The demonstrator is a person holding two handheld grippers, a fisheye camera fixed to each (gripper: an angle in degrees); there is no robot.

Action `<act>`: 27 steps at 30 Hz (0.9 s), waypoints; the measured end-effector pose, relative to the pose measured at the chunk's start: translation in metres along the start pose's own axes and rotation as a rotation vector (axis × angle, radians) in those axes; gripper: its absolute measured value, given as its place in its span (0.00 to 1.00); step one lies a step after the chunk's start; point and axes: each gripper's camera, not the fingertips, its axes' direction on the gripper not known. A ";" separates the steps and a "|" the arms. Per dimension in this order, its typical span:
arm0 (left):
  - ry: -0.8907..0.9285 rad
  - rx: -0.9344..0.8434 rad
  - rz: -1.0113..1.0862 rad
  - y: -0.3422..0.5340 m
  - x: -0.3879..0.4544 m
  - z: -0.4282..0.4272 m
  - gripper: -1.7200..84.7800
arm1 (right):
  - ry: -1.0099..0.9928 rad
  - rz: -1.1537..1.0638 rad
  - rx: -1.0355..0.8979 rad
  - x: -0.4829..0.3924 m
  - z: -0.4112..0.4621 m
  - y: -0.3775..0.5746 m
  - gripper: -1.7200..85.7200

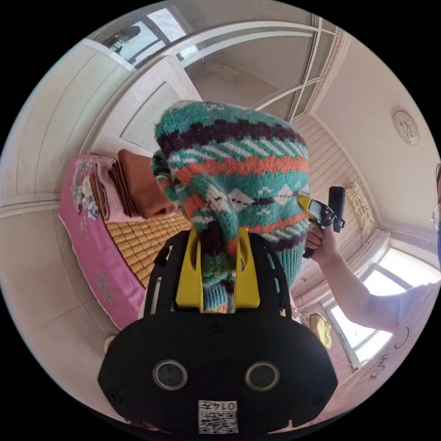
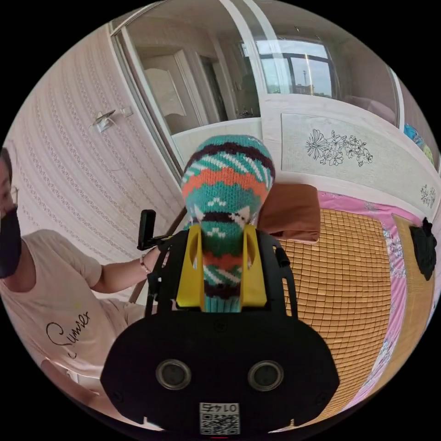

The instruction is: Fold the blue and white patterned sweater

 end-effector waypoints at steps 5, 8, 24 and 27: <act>-0.225 0.043 -0.096 -0.090 -0.065 0.072 0.16 | 0.252 0.295 -0.045 0.111 0.041 -0.115 0.11; -0.483 -0.228 0.025 -0.103 -0.114 0.163 0.15 | 0.069 0.294 0.013 0.109 0.065 -0.095 0.10; -0.424 -0.369 0.238 0.127 -0.060 0.068 0.01 | 0.296 0.917 -0.097 -0.132 -0.059 0.352 0.08; -0.224 -0.401 0.403 0.212 0.018 0.061 0.01 | 0.523 1.032 -0.029 -0.194 -0.108 0.399 0.08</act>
